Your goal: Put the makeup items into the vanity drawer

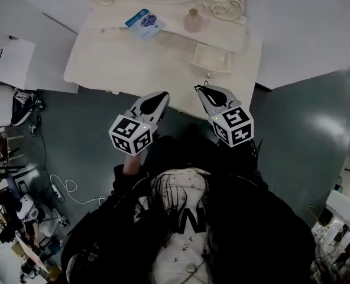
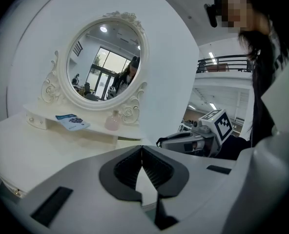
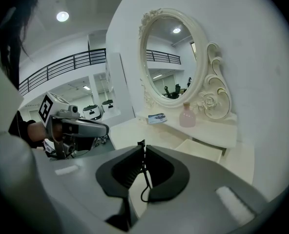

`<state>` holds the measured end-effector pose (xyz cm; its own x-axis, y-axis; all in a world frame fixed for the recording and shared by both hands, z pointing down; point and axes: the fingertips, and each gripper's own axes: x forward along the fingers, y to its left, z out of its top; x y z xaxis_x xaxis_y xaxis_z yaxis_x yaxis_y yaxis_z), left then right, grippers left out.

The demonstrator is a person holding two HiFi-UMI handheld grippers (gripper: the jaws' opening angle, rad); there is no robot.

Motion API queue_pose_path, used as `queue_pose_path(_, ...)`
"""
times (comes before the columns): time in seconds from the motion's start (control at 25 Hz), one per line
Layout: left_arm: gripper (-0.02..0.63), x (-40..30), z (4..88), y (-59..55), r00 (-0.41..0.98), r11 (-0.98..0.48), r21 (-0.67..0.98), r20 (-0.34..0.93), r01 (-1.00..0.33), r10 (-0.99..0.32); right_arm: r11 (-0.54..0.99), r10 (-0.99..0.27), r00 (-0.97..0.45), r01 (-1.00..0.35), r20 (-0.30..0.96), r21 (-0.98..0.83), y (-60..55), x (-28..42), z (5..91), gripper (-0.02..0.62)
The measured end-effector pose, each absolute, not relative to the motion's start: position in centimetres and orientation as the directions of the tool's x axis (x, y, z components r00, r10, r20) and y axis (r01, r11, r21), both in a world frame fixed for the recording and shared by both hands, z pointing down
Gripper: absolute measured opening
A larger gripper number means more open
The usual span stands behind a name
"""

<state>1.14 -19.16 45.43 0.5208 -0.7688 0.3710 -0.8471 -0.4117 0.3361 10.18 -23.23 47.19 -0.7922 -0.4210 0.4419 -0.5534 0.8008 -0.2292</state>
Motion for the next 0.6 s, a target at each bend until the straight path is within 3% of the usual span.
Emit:
queue_pose_path(0.24,0.000,0.2,45.8,-20.8,0.539,-0.423,0.351,0.370,-0.835,-0.757,0.773,-0.461,-0.763,-0.596,0.452,-0.217,-24.8,10.7,47.0,0.031)
queue_pose_path(0.6,0.000,0.1,45.5,-25.4,0.680,-0.575,0.366,0.351,-0.732,-0.643,0.663,-0.592,-0.645,-0.730,0.482,-0.163,-29.2,11.8,46.6,0.031)
